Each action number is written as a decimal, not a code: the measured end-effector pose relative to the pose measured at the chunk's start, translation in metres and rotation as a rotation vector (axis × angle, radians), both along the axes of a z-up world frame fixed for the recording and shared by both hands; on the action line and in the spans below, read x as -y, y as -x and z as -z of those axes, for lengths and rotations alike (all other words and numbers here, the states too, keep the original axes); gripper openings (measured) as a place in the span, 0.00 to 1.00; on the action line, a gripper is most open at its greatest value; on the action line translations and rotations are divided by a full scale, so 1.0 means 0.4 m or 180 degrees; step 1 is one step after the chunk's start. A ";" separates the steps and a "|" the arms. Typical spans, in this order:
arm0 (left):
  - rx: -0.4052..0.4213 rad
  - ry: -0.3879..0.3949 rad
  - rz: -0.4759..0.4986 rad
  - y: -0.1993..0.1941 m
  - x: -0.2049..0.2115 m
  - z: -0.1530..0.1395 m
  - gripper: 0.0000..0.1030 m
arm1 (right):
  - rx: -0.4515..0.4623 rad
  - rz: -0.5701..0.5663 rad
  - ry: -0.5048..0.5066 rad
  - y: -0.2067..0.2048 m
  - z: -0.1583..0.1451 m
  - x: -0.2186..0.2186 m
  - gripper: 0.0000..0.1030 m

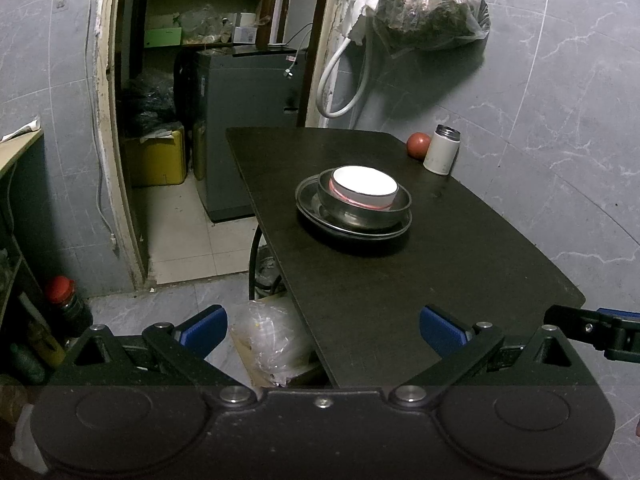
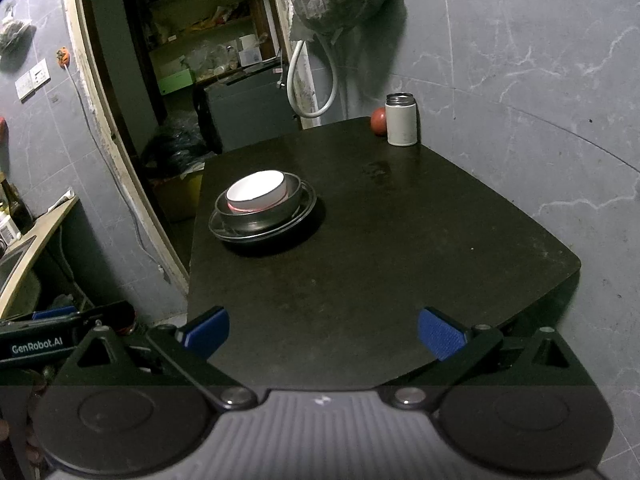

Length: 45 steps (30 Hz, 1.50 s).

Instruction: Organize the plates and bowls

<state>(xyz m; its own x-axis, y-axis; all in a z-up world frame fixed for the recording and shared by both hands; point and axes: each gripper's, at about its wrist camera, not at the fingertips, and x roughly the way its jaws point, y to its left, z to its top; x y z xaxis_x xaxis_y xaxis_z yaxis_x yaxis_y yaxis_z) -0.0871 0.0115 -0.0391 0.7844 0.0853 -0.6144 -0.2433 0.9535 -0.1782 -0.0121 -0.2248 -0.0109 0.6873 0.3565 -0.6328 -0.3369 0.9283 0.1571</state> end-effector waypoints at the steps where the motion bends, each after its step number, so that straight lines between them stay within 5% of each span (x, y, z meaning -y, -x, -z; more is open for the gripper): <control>1: 0.0000 0.0001 -0.0002 0.000 0.000 0.000 0.99 | 0.0002 0.0000 0.0000 0.000 0.000 0.000 1.00; 45: 0.0023 -0.0053 -0.0055 0.002 0.007 0.000 0.99 | -0.0017 -0.0001 0.0011 -0.001 0.007 0.000 1.00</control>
